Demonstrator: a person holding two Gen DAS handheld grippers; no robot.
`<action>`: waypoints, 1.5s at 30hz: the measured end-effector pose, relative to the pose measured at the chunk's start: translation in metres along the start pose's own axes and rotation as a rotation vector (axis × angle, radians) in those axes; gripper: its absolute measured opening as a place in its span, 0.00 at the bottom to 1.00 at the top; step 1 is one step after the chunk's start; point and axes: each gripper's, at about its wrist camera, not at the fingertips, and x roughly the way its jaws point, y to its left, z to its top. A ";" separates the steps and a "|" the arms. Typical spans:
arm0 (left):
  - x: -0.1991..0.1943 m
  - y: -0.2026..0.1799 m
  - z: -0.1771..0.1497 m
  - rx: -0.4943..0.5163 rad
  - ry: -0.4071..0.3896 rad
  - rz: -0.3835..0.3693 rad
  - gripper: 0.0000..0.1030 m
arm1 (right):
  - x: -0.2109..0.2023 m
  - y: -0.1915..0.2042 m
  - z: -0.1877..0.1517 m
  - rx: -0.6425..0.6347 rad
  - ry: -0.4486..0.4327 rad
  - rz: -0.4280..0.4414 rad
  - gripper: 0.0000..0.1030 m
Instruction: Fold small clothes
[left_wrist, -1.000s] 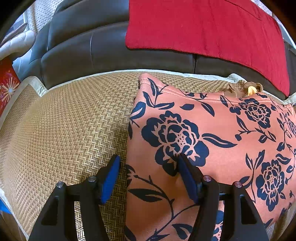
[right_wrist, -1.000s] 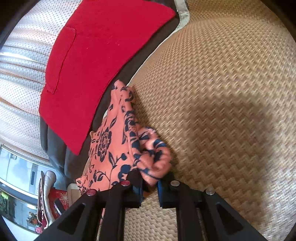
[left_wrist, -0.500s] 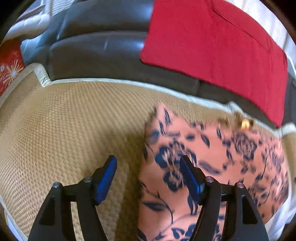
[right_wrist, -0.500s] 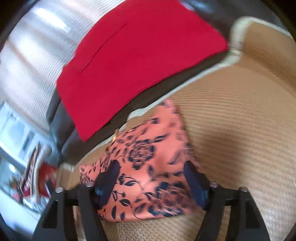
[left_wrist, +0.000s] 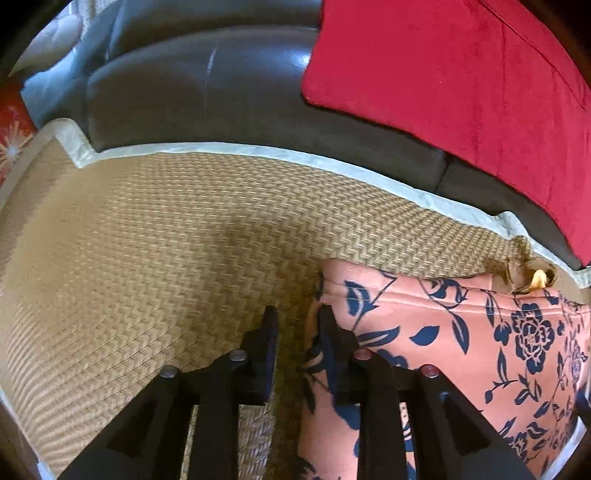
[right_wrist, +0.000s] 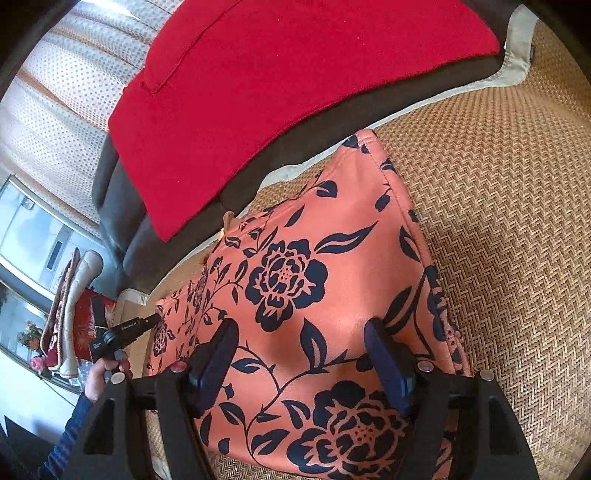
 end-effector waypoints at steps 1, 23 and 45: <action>-0.006 0.001 -0.004 -0.001 -0.014 0.020 0.31 | -0.003 -0.003 0.000 0.009 0.001 0.006 0.72; -0.054 -0.011 -0.124 0.077 -0.049 -0.009 0.59 | -0.045 -0.080 0.076 0.284 -0.085 0.081 0.76; -0.092 -0.026 -0.149 -0.006 -0.085 -0.040 0.64 | -0.055 -0.081 -0.057 0.540 -0.141 0.206 0.30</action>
